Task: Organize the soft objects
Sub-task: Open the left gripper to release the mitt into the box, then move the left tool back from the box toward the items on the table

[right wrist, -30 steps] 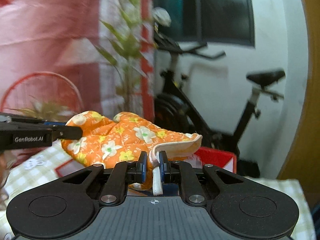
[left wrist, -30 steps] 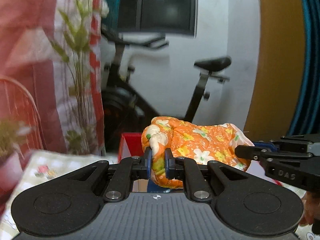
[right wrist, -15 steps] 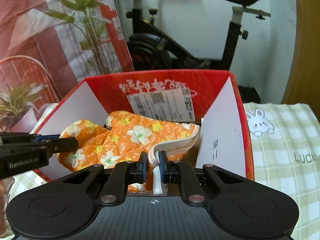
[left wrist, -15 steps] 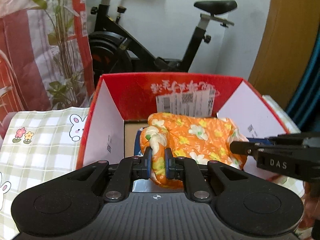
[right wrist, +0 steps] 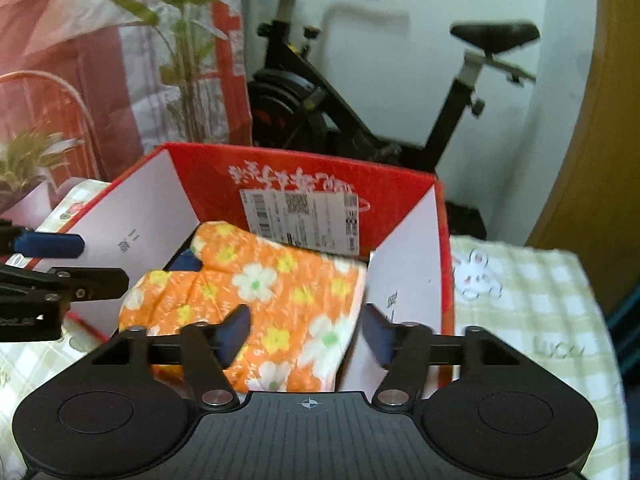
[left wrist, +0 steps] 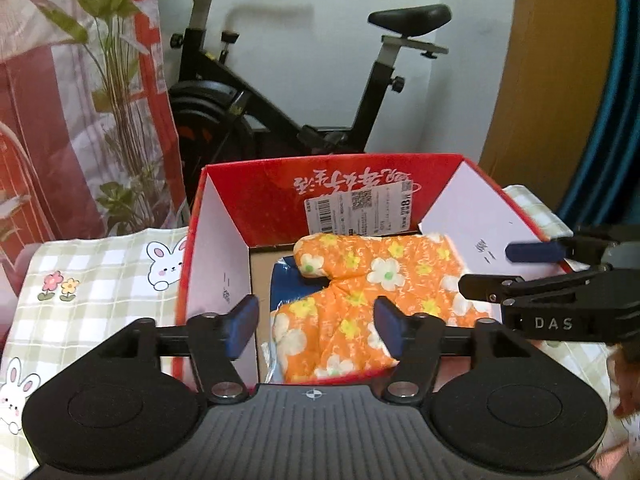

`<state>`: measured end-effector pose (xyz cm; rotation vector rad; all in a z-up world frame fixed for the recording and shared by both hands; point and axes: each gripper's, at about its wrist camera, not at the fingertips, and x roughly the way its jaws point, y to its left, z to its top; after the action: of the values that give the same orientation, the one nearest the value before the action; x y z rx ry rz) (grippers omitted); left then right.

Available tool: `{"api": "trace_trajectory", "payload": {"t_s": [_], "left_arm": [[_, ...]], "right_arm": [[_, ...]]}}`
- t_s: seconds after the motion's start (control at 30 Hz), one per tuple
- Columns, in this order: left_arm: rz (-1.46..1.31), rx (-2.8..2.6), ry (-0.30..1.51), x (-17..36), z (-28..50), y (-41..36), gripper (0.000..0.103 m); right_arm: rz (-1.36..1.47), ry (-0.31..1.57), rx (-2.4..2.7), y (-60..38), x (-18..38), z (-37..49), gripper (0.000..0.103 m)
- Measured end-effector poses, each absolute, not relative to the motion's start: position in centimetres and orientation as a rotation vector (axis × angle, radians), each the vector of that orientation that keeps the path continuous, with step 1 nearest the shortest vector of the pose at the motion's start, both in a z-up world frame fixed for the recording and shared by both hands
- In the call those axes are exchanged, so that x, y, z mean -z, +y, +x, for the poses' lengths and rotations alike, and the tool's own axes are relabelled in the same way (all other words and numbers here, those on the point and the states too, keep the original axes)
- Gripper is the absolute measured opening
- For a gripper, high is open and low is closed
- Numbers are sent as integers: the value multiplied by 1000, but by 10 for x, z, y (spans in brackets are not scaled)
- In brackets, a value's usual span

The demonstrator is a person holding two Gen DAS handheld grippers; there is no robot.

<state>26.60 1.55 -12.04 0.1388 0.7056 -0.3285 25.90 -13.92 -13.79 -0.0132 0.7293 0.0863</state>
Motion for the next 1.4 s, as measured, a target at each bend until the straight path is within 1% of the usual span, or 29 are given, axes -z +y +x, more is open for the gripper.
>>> {"api": "trace_trajectory", "payload": {"t_s": [0.03, 0.07, 0.1, 0.13, 0.17, 0.2, 0.23, 0.43, 0.57, 0.73, 1.03, 1.4], "left_arm": [[141, 331, 699, 119, 262, 17, 73], [139, 331, 693, 117, 257, 19, 75], [135, 329, 688, 115, 253, 21, 80], [127, 330, 681, 113, 248, 23, 87], [117, 331, 671, 110, 243, 26, 91], [111, 329, 659, 108, 238, 27, 96], [106, 325, 645, 105, 233, 29, 98], [64, 325, 609, 94, 213, 35, 103], [45, 322, 591, 90, 199, 39, 103], [36, 319, 581, 92, 181, 42, 103], [20, 294, 586, 110, 144, 51, 103], [-5, 293, 651, 147, 108, 58, 103]], "right_arm": [[-28, 722, -96, -139, 135, 255, 68], [-40, 716, -102, -138, 133, 252, 74], [-42, 709, -107, -138, 131, 248, 84], [-39, 701, -111, -138, 129, 245, 89], [-30, 688, -113, -139, 126, 240, 99], [-19, 674, -120, -141, 123, 237, 102], [-6, 659, -125, -142, 121, 232, 103], [40, 613, -114, -149, 112, 212, 103], [66, 565, -120, -153, 108, 193, 103], [96, 552, -144, -152, 109, 170, 103], [165, 525, -178, -155, 126, 126, 103], [124, 537, -193, -145, 156, 75, 103]]}}
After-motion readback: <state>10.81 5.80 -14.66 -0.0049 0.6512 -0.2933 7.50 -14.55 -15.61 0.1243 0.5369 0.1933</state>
